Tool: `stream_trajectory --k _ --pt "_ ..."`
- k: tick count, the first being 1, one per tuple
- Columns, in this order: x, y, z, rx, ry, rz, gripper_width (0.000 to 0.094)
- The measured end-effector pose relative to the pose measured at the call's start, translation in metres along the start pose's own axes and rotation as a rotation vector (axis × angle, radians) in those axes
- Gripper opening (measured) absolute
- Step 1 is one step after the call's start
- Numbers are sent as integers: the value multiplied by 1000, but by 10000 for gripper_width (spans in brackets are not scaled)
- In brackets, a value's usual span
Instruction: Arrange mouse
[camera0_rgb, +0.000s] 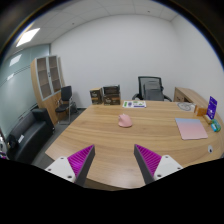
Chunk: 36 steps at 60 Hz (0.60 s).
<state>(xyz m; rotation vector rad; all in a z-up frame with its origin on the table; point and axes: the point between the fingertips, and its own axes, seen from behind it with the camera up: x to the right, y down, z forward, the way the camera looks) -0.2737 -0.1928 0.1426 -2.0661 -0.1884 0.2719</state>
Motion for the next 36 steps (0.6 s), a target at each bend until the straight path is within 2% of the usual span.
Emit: stream_trajectory --k 10,21,36 --pt "9 -10 42 -1 13 -3 829" --pt "27 -29 149 -7 8 -2 828" --pt "51 -37 275 -75 -16 -17 825"
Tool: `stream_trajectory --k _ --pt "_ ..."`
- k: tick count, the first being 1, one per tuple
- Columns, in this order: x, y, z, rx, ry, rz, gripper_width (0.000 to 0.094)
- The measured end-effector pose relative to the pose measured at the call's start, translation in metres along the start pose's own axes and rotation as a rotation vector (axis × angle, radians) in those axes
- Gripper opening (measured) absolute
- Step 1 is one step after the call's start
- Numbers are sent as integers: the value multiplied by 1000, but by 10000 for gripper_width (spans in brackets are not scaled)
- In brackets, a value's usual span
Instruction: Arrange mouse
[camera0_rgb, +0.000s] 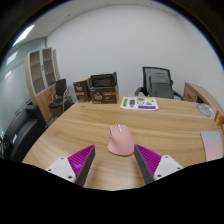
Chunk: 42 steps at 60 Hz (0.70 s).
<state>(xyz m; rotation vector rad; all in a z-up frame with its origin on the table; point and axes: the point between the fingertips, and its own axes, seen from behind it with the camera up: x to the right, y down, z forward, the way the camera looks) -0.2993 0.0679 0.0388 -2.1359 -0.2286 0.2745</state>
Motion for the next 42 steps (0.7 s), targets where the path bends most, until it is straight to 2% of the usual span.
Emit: stream_trajectory --k 20,27,31,33,34,42 --pt "42 -12 80 -44 77 35 831" --pt "59 -18 93 -33 131 56 830" --pt "64 -19 99 -31 152 69 761" --pt "65 -21 102 -20 158 67 682" --pt "65 -21 103 -17 158 63 605" --pt "68 -19 103 -40 211 91 500"
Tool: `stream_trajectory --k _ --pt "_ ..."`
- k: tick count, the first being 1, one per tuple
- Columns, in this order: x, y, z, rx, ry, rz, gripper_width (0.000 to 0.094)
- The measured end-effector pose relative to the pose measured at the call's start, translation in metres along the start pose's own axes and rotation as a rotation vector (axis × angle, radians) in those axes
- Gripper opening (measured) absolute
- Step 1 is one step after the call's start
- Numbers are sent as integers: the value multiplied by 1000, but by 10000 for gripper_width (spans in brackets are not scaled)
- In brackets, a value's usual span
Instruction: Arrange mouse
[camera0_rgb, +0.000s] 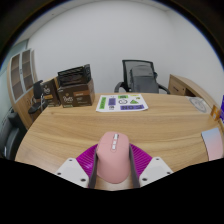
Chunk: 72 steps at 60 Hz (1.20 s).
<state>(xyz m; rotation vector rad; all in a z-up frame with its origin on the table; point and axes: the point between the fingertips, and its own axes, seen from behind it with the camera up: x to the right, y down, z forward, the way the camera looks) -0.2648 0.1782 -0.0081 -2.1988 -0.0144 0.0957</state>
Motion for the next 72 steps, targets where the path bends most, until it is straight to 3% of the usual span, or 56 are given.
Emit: stream_trajectory --k 10,22,34,40,48,63,66,72 --pt "-8 -16 -15 -52 -8 47 441" --pt "18 -137 -112 163 -13 -6 441" --pt "177 -198 -185 264 128 -64 438" --pt "270 -175 -186 221 174 -87 438" --pt "363 -97 -157 99 158 -59 437" --pt "415 36 -111 -106 58 -7 437" --pt "418 35 -108 -57 54 -30 438" --pt "418 38 -108 -52 43 9 454"
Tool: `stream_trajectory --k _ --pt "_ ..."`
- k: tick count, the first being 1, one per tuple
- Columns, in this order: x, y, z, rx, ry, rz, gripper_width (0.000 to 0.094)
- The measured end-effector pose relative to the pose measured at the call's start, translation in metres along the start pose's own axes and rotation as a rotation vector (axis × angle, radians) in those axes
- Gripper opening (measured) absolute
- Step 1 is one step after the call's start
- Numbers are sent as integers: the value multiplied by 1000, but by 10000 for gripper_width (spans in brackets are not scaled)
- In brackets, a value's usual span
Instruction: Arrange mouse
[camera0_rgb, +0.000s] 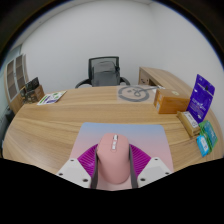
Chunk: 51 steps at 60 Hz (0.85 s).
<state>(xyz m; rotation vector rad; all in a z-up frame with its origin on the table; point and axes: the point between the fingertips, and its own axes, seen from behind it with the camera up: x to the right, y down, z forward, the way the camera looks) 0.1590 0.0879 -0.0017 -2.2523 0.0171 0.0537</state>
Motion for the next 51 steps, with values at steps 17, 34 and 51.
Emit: stream_trajectory --k 17,34,51 --pt "-2 -6 -10 -1 20 -7 826" --pt "-55 -22 -139 107 62 90 837" --pt "-139 50 -288 113 56 187 831"
